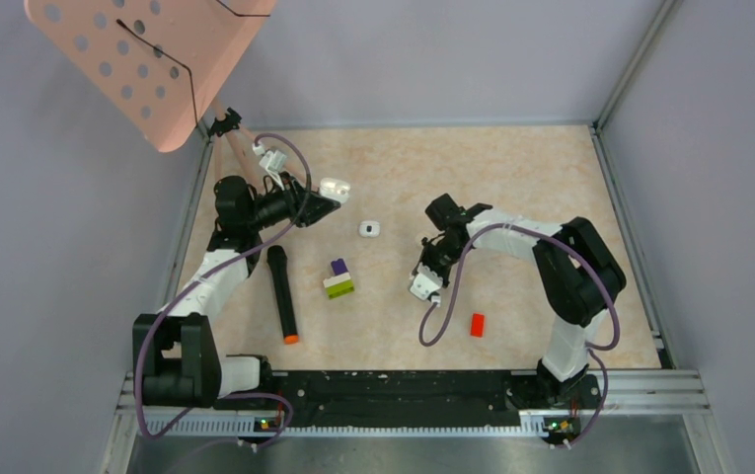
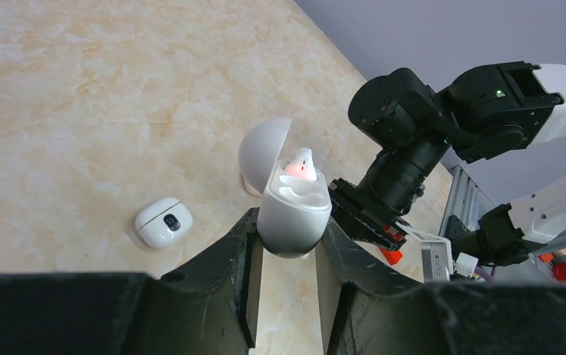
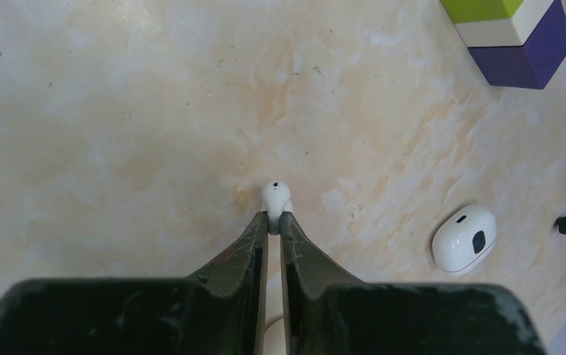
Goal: Insert the wireless bluetooth earbuds into the charging case
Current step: Pick up the earbud from the center of the board, then place the earbud in the charging case.
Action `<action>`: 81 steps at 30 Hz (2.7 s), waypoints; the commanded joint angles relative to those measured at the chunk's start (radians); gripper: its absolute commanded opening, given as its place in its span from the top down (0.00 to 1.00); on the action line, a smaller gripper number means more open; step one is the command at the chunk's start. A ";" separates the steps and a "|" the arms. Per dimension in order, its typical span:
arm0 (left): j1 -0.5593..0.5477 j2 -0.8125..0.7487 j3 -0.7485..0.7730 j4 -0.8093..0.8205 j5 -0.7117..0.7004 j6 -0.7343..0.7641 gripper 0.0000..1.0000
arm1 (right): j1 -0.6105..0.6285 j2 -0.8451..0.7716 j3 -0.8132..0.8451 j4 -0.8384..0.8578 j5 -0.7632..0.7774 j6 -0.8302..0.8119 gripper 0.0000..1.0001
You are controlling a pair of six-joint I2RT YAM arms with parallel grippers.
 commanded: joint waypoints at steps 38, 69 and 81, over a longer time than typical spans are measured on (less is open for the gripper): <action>-0.200 0.213 0.300 -0.385 0.304 0.707 1.00 | 0.007 0.017 0.977 -0.346 -0.102 1.611 1.00; -0.230 0.242 0.375 -0.289 0.306 0.538 1.00 | 0.046 0.072 1.018 -0.378 -0.083 1.532 1.00; -0.241 0.217 0.364 -0.278 0.331 0.560 1.00 | 0.068 0.098 1.031 -0.404 -0.011 1.472 1.00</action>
